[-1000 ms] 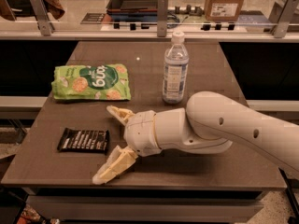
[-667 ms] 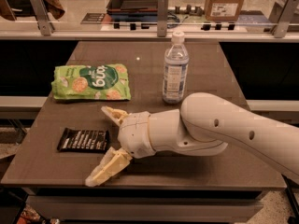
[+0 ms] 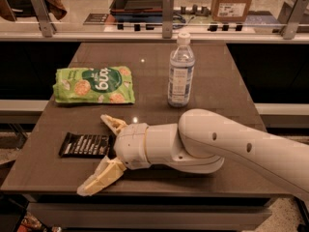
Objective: Pick rxbar chocolate
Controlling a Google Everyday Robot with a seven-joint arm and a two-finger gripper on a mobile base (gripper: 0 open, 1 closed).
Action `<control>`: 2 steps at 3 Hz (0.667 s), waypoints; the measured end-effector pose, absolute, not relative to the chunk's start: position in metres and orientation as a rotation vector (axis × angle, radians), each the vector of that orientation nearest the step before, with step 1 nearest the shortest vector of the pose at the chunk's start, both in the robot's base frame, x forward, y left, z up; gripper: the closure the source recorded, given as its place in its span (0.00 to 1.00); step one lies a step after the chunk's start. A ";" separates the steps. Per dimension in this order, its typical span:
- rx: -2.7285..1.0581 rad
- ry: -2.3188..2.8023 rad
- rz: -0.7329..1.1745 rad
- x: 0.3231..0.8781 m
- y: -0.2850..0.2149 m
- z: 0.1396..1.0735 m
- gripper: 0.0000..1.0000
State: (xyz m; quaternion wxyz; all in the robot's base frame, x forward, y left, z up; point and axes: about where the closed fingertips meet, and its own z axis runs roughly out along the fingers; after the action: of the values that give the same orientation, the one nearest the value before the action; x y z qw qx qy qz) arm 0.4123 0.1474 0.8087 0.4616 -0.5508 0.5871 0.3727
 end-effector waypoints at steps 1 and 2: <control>-1.350 1.446 0.917 0.413 0.148 0.808 0.18; -1.350 1.446 0.917 0.413 0.148 0.809 0.41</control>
Offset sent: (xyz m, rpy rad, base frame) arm 0.0009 0.0005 -0.0003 0.0017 0.0020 -0.0033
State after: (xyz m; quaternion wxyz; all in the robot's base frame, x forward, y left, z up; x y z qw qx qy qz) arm 0.4131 0.1480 0.8095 0.4621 -0.5491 0.5881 0.3730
